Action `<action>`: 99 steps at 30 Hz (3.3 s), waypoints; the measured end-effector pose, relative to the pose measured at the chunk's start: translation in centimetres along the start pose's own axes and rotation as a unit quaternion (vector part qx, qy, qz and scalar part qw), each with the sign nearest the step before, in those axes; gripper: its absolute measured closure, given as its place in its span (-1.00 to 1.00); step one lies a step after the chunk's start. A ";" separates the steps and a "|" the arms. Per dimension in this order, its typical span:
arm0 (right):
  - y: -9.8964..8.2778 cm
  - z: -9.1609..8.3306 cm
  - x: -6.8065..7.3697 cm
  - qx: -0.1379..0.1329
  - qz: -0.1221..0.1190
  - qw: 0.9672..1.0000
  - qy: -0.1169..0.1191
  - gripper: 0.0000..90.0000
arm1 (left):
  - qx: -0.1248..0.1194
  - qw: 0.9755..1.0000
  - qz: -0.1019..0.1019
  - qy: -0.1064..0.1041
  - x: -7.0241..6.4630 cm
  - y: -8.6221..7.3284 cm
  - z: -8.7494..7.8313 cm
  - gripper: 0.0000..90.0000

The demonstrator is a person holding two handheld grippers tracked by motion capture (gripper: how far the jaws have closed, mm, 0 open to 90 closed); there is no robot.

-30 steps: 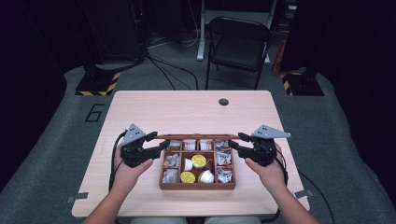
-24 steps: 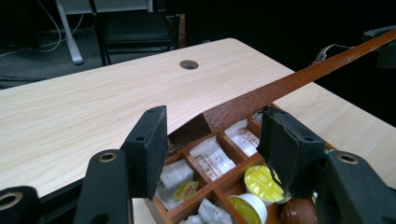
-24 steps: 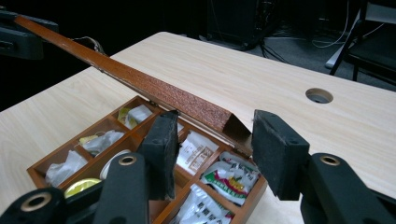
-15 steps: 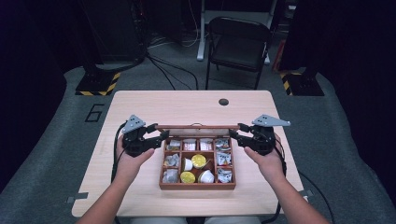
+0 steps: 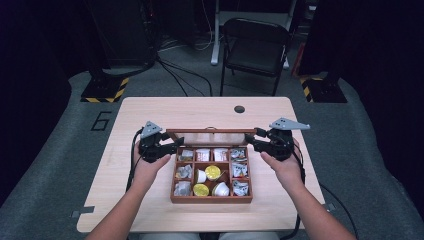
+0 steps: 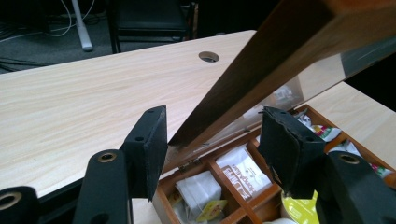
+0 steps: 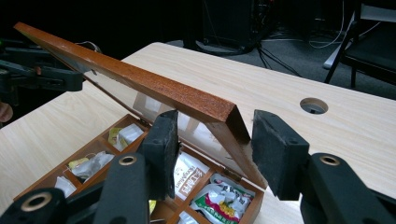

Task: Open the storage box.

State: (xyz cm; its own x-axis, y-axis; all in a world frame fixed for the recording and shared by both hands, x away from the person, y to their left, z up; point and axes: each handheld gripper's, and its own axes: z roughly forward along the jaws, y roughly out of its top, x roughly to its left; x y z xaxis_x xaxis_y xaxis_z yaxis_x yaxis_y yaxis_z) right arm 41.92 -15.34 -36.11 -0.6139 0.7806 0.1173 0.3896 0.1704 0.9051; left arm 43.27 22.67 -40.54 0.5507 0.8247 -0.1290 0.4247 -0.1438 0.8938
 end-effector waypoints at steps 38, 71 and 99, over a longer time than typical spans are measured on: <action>-2.7 6.6 -2.9 0.041 0.009 0.999 -0.015 -0.01 | -0.003 1.000 -0.021 -0.016 2.1 -0.3 3.5 -0.05; -4.7 9.1 -3.9 0.049 0.028 0.998 -0.025 -0.02 | 0.021 0.999 -0.041 -0.016 2.8 -1.7 6.1 -0.09; -5.2 10.0 -4.2 0.060 0.023 0.997 -0.032 -0.03 | 0.039 0.997 -0.058 -0.019 3.3 -2.6 7.5 -0.12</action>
State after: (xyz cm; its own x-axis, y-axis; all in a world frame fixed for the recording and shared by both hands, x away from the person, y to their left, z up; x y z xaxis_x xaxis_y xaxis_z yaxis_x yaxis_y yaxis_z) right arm 49.31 -13.47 -45.34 -0.5500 0.8254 0.1271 0.4979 0.2019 0.8434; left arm 49.36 21.66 -46.47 0.5204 0.8172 -0.2479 0.5418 -0.0916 0.8355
